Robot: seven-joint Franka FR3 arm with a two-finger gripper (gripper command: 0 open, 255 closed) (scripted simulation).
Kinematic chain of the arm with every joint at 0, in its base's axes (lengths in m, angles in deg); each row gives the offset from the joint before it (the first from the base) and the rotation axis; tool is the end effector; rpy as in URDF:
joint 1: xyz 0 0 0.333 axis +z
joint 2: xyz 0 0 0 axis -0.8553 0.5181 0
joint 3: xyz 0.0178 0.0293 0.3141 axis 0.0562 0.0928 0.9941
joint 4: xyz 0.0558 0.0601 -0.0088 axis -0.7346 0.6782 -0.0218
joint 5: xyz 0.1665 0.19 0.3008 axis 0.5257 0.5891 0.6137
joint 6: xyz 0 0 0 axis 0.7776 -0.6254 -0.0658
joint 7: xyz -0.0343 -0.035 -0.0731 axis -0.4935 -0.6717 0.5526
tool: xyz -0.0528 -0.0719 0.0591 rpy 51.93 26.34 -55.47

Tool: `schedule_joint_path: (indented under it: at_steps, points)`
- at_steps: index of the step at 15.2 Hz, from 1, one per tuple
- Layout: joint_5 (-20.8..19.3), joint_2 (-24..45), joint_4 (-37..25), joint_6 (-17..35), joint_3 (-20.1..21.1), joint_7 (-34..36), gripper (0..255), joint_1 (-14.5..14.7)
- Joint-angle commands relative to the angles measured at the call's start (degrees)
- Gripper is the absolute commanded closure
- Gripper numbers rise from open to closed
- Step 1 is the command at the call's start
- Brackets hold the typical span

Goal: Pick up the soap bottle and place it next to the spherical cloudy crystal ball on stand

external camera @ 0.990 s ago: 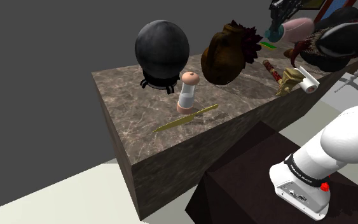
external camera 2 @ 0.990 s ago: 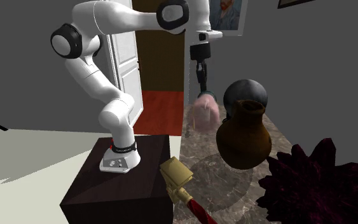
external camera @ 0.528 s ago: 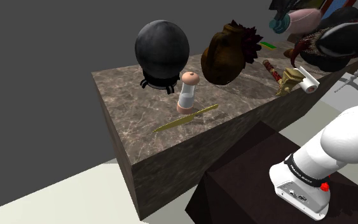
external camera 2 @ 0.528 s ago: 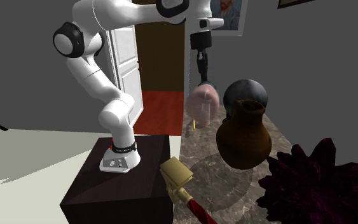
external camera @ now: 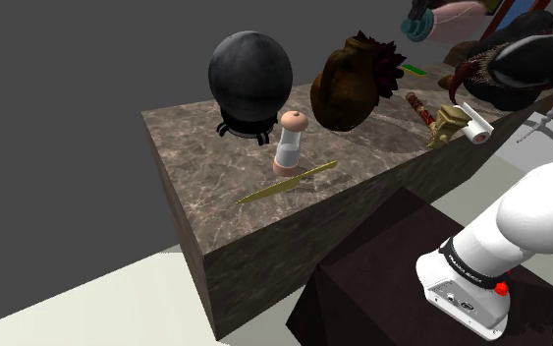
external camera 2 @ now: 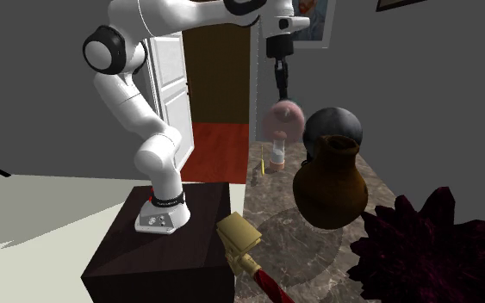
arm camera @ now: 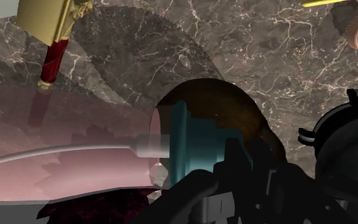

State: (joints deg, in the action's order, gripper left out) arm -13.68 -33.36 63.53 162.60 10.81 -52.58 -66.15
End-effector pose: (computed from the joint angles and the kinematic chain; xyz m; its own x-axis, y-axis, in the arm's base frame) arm 0.3960 -0.0718 0.6922 0.9386 -0.3015 0.1675 -0.3195 -0.9430 0.0932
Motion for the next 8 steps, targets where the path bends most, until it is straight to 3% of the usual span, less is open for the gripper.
schedule_joint_path:
  at_steps: [1, 8]
  points:
    - [0.46, 1.62, -1.21, 0.15, 1.82, 2.45, 255, 0.63]
    - [1.09, 10.01, -9.30, -0.64, 8.53, 11.37, 255, 2.95]
